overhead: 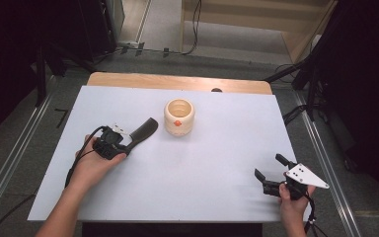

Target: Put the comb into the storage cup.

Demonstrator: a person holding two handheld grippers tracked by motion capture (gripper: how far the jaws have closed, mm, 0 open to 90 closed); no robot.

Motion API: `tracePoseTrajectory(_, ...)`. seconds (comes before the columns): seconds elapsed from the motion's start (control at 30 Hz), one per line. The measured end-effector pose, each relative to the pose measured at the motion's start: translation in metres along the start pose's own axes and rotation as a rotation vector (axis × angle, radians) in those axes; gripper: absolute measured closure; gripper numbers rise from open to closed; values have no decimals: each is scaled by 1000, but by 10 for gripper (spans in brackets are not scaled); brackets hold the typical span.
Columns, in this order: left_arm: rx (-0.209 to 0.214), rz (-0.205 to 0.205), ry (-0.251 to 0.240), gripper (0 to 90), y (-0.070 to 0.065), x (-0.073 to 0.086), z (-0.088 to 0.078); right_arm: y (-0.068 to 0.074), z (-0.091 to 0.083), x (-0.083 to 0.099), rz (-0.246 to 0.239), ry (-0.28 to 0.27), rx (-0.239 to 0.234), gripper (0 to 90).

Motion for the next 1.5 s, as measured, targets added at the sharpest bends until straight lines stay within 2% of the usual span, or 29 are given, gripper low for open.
tracePoseTrajectory(0.17, 2, 7, -7, 722, 0, 1, 0, 0, 0, 0, 0, -1, 1, 30)
tracePoseTrajectory(0.4, 10, -5, -35, 724, -1, 4, -2, 0, 0, 0, 1, -1, 0, 30)
tracePoseTrajectory(0.63, 23, -28, -63, 724, -1, 7, -3, 0, -1, -1, 1, -4, 0, 30)
tracePoseTrajectory(1.1, 20, -69, -120, 725, 4, 10, -11, 0, -2, -2, 7, -8, 2, 30)
tracePoseTrajectory(1.3, 10, -84, -173, 725, 6, 8, -18, 1, -2, -2, 2, -7, 5, 30)
tracePoseTrajectory(1.43, -3, -100, -230, 725, 7, 4, -26, 2, -2, -4, 0, -10, 3, 30)
tracePoseTrajectory(1.5, -7, -99, -238, 725, 7, 4, -27, 2, -2, -5, -11, -9, 5, 30)
Point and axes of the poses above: each handheld gripper's, and its own axes: z roughly forward along the jaws, x roughly out of its underside, y roughly to its left, the point moved 7 cm from there along z, roughly forward along the jaws, and after that the axes turned 7 degrees about z, right-handed, at the moved point
